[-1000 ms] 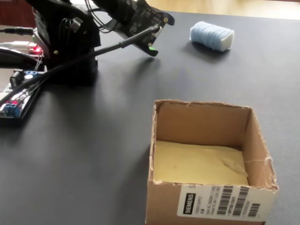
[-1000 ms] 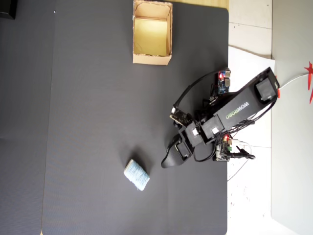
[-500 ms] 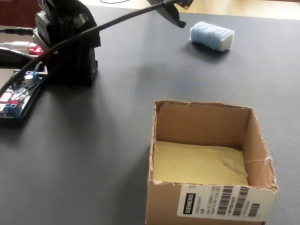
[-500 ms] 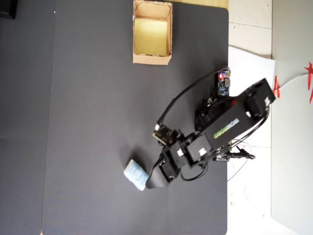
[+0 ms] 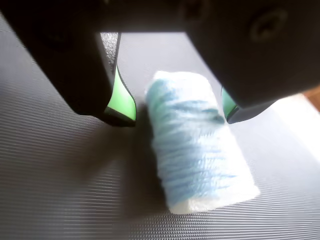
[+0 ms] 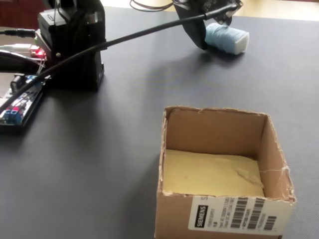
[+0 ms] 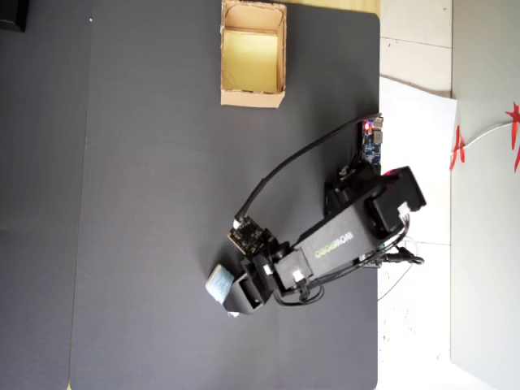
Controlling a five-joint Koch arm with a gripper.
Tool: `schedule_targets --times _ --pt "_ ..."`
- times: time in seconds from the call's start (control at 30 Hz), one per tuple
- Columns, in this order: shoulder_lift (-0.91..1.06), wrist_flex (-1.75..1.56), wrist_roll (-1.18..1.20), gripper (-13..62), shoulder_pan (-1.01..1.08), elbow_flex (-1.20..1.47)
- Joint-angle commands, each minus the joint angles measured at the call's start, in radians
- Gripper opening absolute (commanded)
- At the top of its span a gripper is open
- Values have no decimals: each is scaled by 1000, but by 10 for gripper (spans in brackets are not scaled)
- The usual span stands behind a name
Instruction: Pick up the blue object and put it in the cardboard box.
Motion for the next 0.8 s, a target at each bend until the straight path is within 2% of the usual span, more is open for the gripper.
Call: schedule_targets --times 0.0,0.1,0.17,0.43,0.77 --pt "-18 -8 20 330 0 -98" --pt "-86 8 18 325 -6 -126" --pt "-103 32 -9 291 -8 -153" --pt "-107 44 -64 44 -5 -144" --pt "0 -71 -64 43 9 -100"
